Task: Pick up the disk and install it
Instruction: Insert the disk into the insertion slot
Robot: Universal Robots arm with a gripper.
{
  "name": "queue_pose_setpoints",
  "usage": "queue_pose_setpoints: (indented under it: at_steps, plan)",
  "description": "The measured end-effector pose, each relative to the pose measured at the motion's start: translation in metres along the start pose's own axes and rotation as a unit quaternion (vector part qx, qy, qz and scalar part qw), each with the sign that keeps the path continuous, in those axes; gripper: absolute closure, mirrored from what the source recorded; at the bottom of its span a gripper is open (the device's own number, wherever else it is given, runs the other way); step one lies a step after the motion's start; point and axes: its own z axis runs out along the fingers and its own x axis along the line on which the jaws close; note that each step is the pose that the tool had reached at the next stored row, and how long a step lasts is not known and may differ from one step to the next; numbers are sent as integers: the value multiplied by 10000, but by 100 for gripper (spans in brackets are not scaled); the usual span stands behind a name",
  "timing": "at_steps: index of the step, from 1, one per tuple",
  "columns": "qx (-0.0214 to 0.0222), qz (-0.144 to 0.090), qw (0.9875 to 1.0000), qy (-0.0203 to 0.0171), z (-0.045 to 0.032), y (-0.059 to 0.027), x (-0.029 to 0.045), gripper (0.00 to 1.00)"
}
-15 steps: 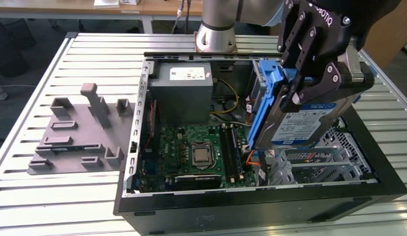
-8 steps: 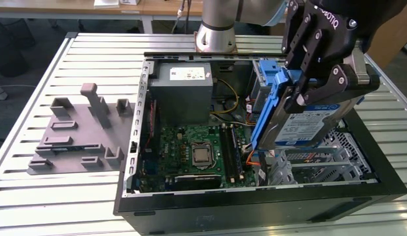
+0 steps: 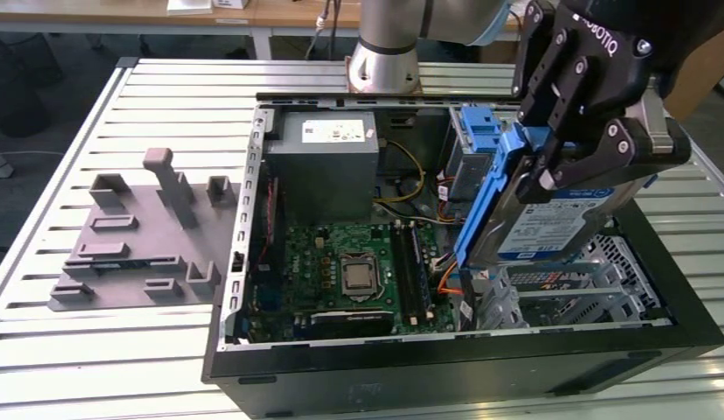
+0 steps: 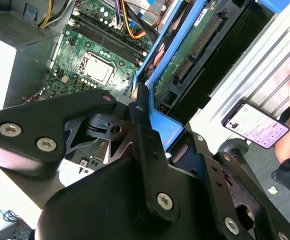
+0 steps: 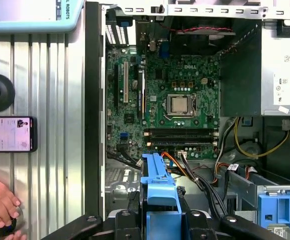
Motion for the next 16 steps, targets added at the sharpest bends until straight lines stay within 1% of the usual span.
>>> queue_pose_setpoints:
  at_steps: [6,13,16]
  plan:
    - [0,0,10000,0,25,-74,8,64]
    - [0,1,10000,-5,55,-115,69,64]
    - [0,0,10000,-5,62,-143,76,64]
